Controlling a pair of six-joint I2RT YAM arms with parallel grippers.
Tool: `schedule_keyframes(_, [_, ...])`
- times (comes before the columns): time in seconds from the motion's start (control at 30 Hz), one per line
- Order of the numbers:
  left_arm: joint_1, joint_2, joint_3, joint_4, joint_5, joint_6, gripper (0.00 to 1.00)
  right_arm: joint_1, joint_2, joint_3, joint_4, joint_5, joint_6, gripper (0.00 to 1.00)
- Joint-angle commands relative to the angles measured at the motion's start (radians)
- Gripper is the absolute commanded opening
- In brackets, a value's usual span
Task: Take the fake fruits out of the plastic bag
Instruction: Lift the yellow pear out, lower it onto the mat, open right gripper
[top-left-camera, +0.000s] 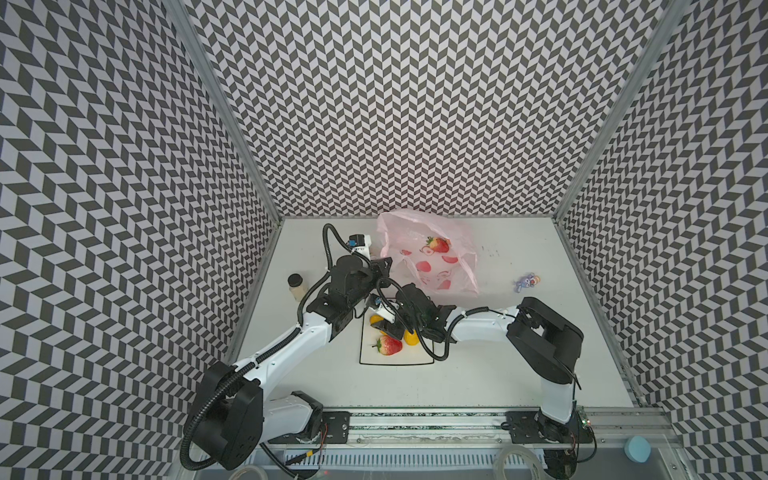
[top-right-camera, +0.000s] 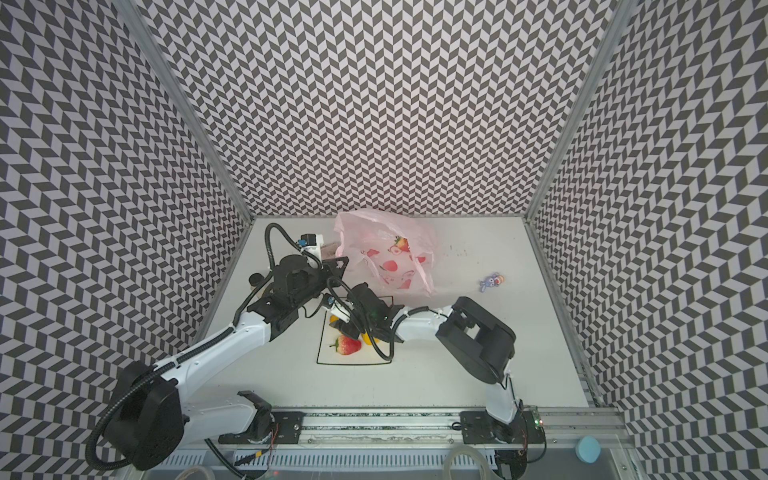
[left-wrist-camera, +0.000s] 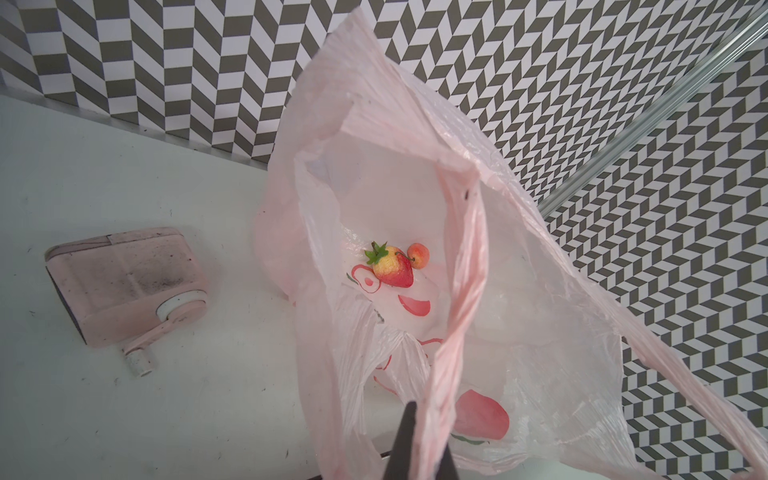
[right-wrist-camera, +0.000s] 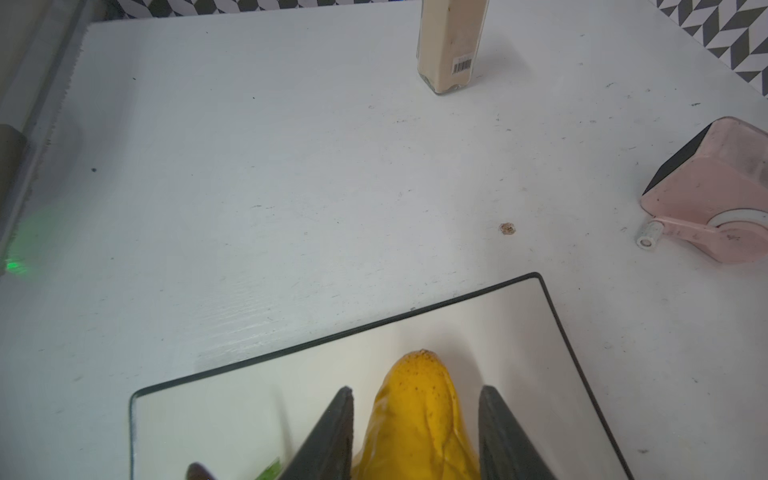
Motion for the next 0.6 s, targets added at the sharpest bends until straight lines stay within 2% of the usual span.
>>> schedule_keyframes(0.0, [-0.001, -0.027, 0.013, -0.004, 0.012, 0.011, 0.00, -0.001, 0.016, 0.031, 0.050, 0.025, 0.015, 0.50])
schedule_keyframes(0.2, [0.000, -0.030, 0.017, -0.004, 0.015, 0.019, 0.00, 0.001, -0.037, 0.013, 0.045, 0.005, 0.009, 0.64])
schedule_keyframes(0.37, [0.002, -0.030, 0.019, -0.002, 0.021, 0.021, 0.00, 0.009, -0.139, -0.033, 0.021, -0.014, 0.002, 0.68])
schedule_keyframes(0.57, [0.007, -0.030, 0.020, 0.004, 0.029, 0.025, 0.00, 0.048, -0.349, -0.176, -0.038, 0.025, -0.048, 0.67])
